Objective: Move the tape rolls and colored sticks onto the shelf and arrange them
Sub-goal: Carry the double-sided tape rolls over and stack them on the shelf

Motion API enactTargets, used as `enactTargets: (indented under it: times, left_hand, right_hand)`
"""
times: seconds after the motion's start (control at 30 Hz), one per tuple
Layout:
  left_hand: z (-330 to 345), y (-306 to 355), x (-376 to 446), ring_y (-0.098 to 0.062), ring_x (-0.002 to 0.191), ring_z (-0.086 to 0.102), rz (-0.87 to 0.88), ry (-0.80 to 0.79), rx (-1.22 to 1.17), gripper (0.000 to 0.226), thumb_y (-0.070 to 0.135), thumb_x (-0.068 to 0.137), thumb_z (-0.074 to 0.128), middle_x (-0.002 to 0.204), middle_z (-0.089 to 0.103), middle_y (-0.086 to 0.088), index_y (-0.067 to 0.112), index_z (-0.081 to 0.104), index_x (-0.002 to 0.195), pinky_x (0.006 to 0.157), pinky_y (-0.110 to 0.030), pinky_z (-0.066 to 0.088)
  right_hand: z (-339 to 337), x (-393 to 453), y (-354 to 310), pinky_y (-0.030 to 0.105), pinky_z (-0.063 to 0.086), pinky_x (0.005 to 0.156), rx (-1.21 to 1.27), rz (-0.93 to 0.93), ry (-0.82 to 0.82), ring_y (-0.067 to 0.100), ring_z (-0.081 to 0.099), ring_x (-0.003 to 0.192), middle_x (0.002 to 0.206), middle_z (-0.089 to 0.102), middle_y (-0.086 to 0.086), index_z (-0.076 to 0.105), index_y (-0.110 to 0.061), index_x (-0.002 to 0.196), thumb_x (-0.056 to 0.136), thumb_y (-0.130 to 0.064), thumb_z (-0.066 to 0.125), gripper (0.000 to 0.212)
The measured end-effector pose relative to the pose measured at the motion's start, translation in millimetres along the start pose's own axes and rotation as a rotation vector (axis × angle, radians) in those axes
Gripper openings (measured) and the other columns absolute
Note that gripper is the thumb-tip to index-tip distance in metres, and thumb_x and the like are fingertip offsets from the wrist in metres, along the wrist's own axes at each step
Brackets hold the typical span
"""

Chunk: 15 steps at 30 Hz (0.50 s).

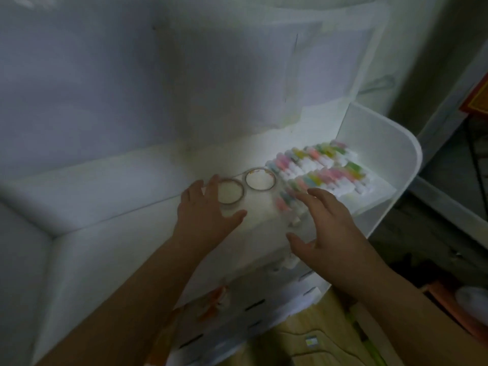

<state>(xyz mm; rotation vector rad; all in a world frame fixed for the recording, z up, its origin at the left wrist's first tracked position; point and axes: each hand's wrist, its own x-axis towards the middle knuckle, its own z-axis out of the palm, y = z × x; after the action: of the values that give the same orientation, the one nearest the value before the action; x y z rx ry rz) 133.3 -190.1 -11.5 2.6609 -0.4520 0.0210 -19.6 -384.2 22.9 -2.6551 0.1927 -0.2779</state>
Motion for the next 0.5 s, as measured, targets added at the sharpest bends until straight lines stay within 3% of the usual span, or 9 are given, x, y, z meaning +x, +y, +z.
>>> enactTargets:
  times: [0.13, 0.23, 0.4, 0.5]
  left_hand:
    - [20.8, 15.1, 37.1, -0.034, 0.139, 0.030, -0.072, -0.012, 0.091, 0.098, 0.077, 0.073, 0.058, 0.155, 0.028, -0.010, 0.033, 0.019, 0.152, 0.111, -0.046, 0.032]
    - [31.0, 19.6, 54.0, -0.035, 0.128, 0.042, -0.127, -0.020, 0.161, 0.093, 0.083, 0.068, 0.055, 0.146, 0.040, -0.009, 0.035, 0.028, 0.144, 0.102, -0.047, 0.041]
    - [45.9, 21.3, 62.6, -0.033, 0.124, 0.047, -0.144, -0.003, 0.249, 0.084, 0.081, 0.071, 0.054, 0.138, 0.048, -0.008, 0.036, 0.033, 0.140, 0.100, -0.044, 0.042]
    - [45.8, 18.3, 61.2, -0.032, 0.125, 0.046, -0.143, 0.017, 0.226, 0.077, 0.072, 0.078, 0.055, 0.140, 0.049, -0.006, 0.036, 0.034, 0.142, 0.101, -0.043, 0.042]
  right_hand:
    - [-1.0, 31.1, 28.3, 0.022, 0.021, 0.107, -0.011, -0.098, 0.018, 0.014, 0.027, 0.138, 0.153, 0.032, -0.003, 0.036, -0.026, 0.150, 0.089, -0.044, 0.065, 0.070]
    - [-1.5, 47.5, 48.0, 0.024, 0.024, 0.104, 0.001, -0.158, 0.008, 0.015, 0.035, 0.131, 0.144, 0.040, -0.002, 0.044, -0.023, 0.144, 0.085, -0.045, 0.064, 0.066]
    - [-4.4, 72.8, 66.0, 0.023, 0.027, 0.099, 0.041, -0.204, 0.011, 0.017, 0.039, 0.125, 0.134, 0.046, 0.001, 0.052, -0.019, 0.133, 0.086, -0.054, 0.049, 0.059]
    - [-0.7, 89.3, 71.6, 0.024, 0.025, 0.104, 0.051, -0.206, -0.031, 0.015, 0.031, 0.134, 0.146, 0.038, 0.000, 0.043, -0.024, 0.143, 0.091, -0.055, 0.050, 0.061]
